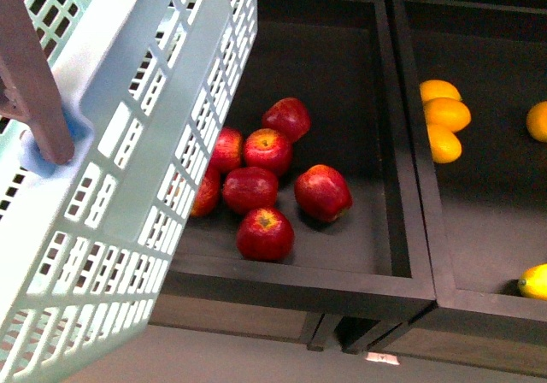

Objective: Pick lemon and mango into basket

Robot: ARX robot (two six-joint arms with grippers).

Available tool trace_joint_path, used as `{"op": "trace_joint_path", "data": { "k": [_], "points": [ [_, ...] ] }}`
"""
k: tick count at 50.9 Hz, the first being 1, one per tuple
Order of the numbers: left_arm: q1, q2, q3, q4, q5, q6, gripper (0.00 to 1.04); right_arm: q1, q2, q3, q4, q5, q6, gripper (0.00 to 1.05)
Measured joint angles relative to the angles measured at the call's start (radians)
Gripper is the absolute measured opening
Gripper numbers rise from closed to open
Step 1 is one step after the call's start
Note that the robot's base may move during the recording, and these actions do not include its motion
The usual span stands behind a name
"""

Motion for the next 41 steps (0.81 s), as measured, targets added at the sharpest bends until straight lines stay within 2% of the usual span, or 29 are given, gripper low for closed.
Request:
{"op": "trace_joint_path", "data": {
  "k": [14, 17, 21, 27, 35, 41],
  "points": [
    [-0.005, 0.0, 0.0, -0.002, 0.03, -0.002, 0.06, 0.0, 0.0, 0.0, 0.0, 0.002, 0.0, 0.96],
    [-0.014, 0.026, 0.049, -0.119, 0.023, 0.056, 0.06, 0.0, 0.0, 0.0, 0.0, 0.003, 0.0, 0.96],
    [-0.031, 0.113, 0.146, -0.239, 0.017, 0.254, 0.06, 0.0, 0.0, 0.0, 0.0, 0.005, 0.0, 0.96],
    [-0.064, 0.291, 0.257, -0.203, -0.004, 0.479, 0.06, 0.0, 0.0, 0.0, 0.0, 0.005, 0.0, 0.96],
    [-0.107, 0.511, 0.423, -0.143, -0.024, 0.53, 0.06, 0.0, 0.0, 0.0, 0.0, 0.005, 0.0, 0.96],
    [-0.169, 0.64, 0.542, -0.137, 0.02, 0.53, 0.06, 0.0, 0.0, 0.0, 0.0, 0.005, 0.0, 0.96]
  ]
}}
